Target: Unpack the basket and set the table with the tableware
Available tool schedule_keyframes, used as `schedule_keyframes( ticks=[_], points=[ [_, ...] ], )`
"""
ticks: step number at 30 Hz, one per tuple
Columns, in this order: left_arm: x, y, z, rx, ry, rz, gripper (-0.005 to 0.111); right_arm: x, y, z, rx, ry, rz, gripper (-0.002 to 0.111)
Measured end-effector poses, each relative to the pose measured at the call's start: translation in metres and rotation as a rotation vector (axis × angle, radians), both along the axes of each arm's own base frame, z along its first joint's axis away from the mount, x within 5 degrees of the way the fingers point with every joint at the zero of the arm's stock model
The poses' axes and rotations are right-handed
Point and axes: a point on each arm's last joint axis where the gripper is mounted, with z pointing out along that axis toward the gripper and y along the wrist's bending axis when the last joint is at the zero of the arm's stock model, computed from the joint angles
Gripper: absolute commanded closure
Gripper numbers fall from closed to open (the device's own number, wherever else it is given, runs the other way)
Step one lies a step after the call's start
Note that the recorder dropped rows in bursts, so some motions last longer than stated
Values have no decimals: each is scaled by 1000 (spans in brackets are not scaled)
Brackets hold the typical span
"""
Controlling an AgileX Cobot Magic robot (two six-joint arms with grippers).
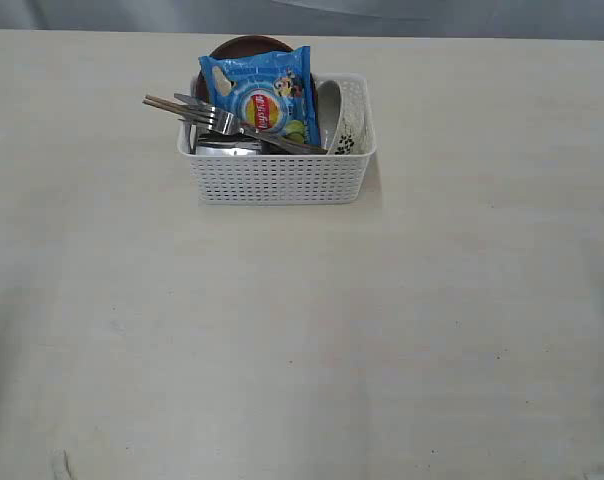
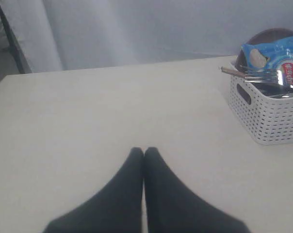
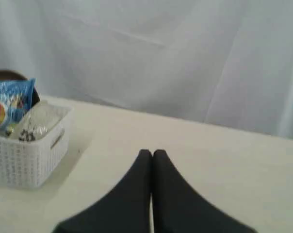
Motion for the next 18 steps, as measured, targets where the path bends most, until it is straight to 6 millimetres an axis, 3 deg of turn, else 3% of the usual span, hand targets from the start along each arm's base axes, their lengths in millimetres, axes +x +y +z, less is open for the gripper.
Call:
schedule_keyframes(
  ticks=[6, 11, 14, 16, 18],
  points=[
    [0, 0, 0, 0, 0, 0, 107, -2, 2, 22, 41, -236, 25, 109],
    [0, 0, 0, 0, 0, 0, 107, -7, 2, 39, 375, -391, 90, 109],
    [0, 0, 0, 0, 0, 0, 107, -7, 2, 40, 458, -385, 104, 108],
    [0, 0, 0, 0, 0, 0, 107, -6, 2, 43, 482, -291, 80, 108],
    [0, 0, 0, 0, 0, 0, 107, -8, 0, 62, 481, -228, 55, 108]
  ],
)
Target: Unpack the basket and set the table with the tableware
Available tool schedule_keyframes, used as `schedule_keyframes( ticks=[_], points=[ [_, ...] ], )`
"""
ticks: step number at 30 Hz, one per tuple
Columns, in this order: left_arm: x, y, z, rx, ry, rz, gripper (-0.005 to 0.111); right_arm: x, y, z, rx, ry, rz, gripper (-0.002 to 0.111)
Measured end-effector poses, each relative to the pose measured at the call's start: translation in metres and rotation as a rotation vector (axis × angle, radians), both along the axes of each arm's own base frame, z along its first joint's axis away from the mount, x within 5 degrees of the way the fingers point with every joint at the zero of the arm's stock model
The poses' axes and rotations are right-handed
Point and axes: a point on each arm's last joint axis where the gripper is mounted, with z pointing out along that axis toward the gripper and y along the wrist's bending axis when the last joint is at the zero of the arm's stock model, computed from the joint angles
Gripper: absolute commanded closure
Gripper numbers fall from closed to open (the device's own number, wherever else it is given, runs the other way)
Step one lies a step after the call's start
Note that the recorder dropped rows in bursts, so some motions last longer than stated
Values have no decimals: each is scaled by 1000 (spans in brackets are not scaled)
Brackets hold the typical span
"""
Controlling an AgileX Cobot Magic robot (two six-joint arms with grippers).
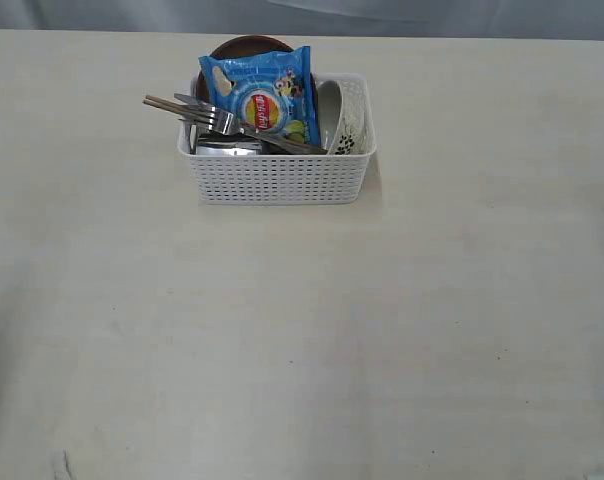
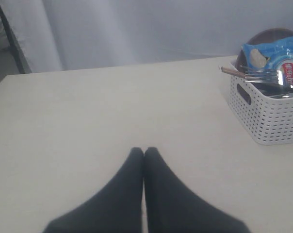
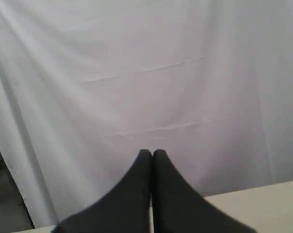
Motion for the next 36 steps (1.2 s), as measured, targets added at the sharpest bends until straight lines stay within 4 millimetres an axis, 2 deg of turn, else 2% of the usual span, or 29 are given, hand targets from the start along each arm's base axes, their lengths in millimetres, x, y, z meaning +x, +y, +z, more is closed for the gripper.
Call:
schedule_keyframes(
  ticks=[2, 4, 6, 11, 17, 20, 24, 30, 36],
  points=[
    [0, 0, 0, 0, 0, 0, 107, 3, 0, 29, -6, 69, -6, 99],
    [0, 0, 0, 0, 0, 0, 107, 15, 2, 54, -42, 186, 8, 77],
    [0, 0, 0, 0, 0, 0, 107, 32, 8, 74, -88, 296, 45, 65],
    [0, 0, 0, 0, 0, 0, 107, 70, 34, 94, -249, 543, 192, 63],
    [0, 0, 0, 0, 0, 0, 107, 114, 86, 109, -445, 670, 419, 63],
    [0, 0, 0, 0, 0, 0, 107, 136, 121, 105, -524, 703, 512, 63],
    [0, 0, 0, 0, 0, 0, 107, 172, 169, 82, -595, 790, 589, 63],
    [0, 0, 0, 0, 0, 0, 107, 222, 213, 43, -656, 915, 621, 63],
    [0, 0, 0, 0, 0, -4, 107, 255, 246, 11, -688, 976, 676, 63]
  ],
)
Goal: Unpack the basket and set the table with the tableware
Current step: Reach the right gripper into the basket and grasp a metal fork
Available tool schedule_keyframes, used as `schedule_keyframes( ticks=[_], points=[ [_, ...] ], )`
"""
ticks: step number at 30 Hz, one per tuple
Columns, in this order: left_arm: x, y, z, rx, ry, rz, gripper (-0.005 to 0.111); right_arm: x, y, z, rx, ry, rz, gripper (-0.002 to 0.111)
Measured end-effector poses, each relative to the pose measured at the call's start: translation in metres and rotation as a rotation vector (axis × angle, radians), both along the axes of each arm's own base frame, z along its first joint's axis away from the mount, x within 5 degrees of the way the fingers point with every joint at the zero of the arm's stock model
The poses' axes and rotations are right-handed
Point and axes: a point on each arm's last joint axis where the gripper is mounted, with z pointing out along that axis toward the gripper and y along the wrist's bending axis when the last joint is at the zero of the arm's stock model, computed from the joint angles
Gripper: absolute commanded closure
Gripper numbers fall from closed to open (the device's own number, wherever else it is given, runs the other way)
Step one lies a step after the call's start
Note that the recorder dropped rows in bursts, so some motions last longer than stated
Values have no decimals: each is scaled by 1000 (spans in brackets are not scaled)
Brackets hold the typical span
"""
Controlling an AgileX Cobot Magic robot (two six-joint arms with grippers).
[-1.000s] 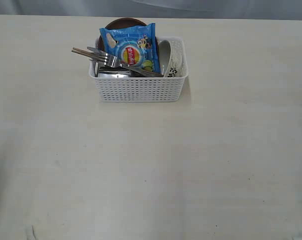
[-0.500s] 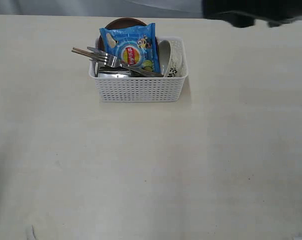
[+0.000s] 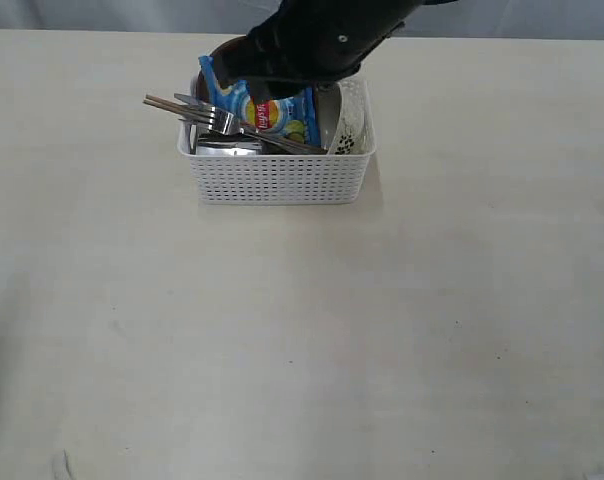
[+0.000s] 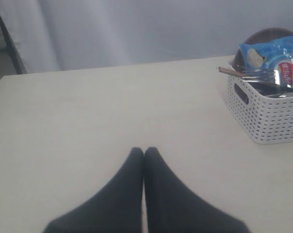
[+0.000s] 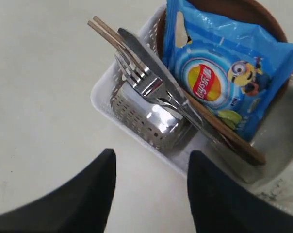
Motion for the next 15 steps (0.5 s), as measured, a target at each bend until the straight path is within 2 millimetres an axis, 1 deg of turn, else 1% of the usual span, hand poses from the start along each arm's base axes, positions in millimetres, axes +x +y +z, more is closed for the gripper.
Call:
schedule_keyframes(
  ticks=[3, 7, 12, 15],
  points=[
    [0, 0, 0, 0, 0, -2, 107, 13, 13, -11, -21, 18, 40, 63],
    [0, 0, 0, 0, 0, -2, 107, 24, 26, -27, -38, 48, 102, 63],
    [0, 0, 0, 0, 0, -2, 107, 35, 36, -43, -70, 37, 175, 63],
    [0, 0, 0, 0, 0, -2, 107, 37, 39, -49, -102, 7, 249, 63]
  ],
)
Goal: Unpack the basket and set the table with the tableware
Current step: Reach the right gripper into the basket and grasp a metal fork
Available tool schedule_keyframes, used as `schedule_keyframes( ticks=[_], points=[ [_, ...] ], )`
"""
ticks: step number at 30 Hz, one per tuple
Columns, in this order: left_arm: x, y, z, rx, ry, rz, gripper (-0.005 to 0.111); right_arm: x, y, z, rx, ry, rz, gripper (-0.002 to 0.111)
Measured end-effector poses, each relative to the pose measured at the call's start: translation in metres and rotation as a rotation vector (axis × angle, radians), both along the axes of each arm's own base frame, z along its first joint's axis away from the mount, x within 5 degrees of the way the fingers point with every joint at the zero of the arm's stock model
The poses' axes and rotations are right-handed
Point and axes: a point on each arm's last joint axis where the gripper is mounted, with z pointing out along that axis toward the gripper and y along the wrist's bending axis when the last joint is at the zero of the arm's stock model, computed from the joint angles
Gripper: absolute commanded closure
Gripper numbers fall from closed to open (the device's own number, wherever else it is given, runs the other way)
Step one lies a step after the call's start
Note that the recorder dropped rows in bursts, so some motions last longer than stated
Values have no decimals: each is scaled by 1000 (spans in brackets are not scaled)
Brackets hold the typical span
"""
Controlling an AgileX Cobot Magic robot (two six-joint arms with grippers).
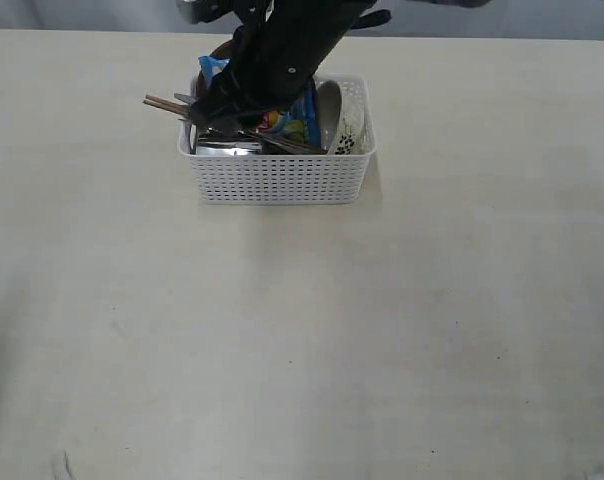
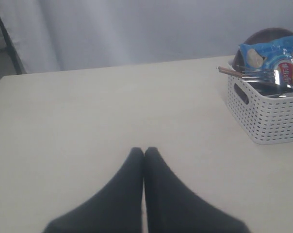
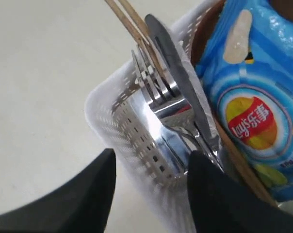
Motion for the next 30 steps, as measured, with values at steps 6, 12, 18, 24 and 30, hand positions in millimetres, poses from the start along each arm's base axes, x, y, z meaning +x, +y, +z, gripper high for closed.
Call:
schedule_keyframes(
  ticks=[6, 12, 18, 24, 30],
  points=[
    [0, 0, 0, 0, 0, -2, 107, 3, 7, -15, -37, -43, 95, 63],
    [0, 0, 0, 0, 0, -4, 107, 11, 9, -28, -66, -110, 112, 63],
    [0, 0, 0, 0, 0, -4, 107, 16, 10, -35, -91, -150, 123, 63],
    [0, 0, 0, 0, 0, -4, 107, 19, 11, -50, -115, -138, 129, 65],
    [0, 0, 0, 0, 0, -4, 107, 20, 11, -51, -106, -142, 118, 97]
  ],
)
